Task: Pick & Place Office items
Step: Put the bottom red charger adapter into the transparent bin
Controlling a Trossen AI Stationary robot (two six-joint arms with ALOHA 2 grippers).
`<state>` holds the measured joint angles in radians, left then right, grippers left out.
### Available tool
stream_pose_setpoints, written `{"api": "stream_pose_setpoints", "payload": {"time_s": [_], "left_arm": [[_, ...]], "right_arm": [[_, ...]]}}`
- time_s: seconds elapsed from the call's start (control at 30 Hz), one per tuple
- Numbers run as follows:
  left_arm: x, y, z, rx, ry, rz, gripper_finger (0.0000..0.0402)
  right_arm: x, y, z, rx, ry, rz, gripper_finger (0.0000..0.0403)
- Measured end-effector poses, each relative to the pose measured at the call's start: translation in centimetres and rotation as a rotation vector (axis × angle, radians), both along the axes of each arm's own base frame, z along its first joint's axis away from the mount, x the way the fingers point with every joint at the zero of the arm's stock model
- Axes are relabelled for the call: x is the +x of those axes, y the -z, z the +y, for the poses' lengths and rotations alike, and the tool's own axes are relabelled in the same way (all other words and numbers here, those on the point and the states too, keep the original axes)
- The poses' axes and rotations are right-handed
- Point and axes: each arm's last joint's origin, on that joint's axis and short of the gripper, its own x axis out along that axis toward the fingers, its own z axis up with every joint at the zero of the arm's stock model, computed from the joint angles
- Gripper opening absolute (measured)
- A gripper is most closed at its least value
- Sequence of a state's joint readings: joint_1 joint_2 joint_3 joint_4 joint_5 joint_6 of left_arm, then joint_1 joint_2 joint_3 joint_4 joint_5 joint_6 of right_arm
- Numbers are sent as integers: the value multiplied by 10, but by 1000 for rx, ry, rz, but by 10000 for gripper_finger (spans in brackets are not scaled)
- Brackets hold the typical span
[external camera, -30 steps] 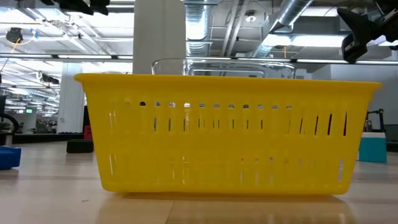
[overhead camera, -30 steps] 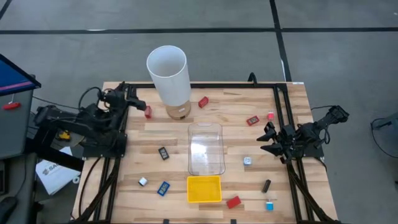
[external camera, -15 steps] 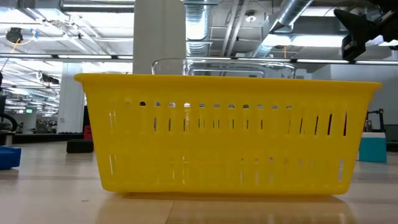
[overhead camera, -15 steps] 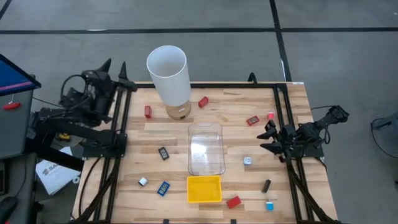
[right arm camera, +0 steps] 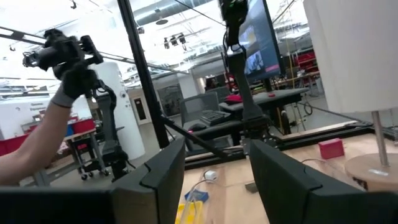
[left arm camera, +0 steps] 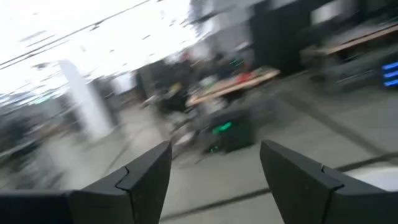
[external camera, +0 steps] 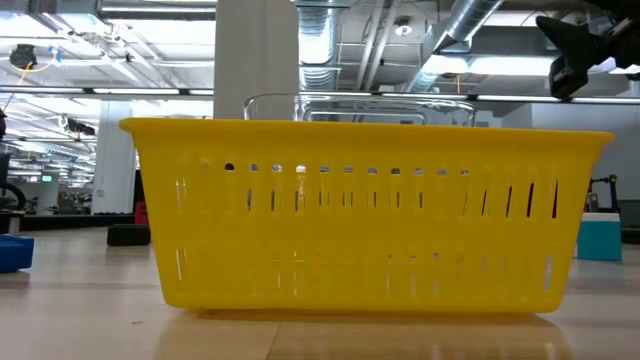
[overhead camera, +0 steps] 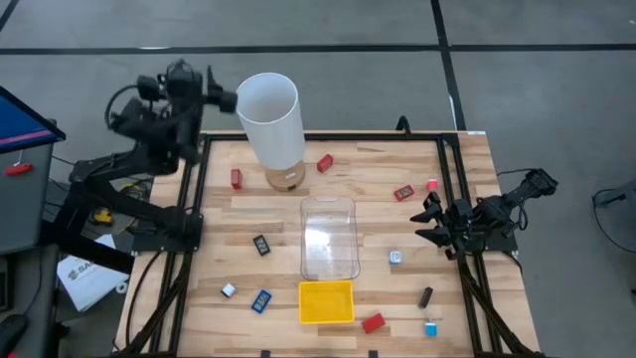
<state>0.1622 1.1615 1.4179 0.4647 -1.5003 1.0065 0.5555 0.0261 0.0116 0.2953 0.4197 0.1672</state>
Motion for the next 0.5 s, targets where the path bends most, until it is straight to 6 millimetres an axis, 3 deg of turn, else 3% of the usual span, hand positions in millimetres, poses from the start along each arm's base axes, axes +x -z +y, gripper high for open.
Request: {"api": "stream_pose_setpoints", "payload": {"time_s": [0.17,0.3,0.4,0.5], "left_arm": [[-12,-1,33,-10,-191,19,230],[-30,-3,45,-14,-290,6,222],[-32,-2,49,-6,-296,33,216],[-26,-4,47,60,-185,58,208]], "right_arm": [[-1,2,3,-1,-30,15,175],[-1,2,3,-1,-37,14,175],[-1,1,2,2,-26,9,175],[0,1,1,6,-9,5,175]]}}
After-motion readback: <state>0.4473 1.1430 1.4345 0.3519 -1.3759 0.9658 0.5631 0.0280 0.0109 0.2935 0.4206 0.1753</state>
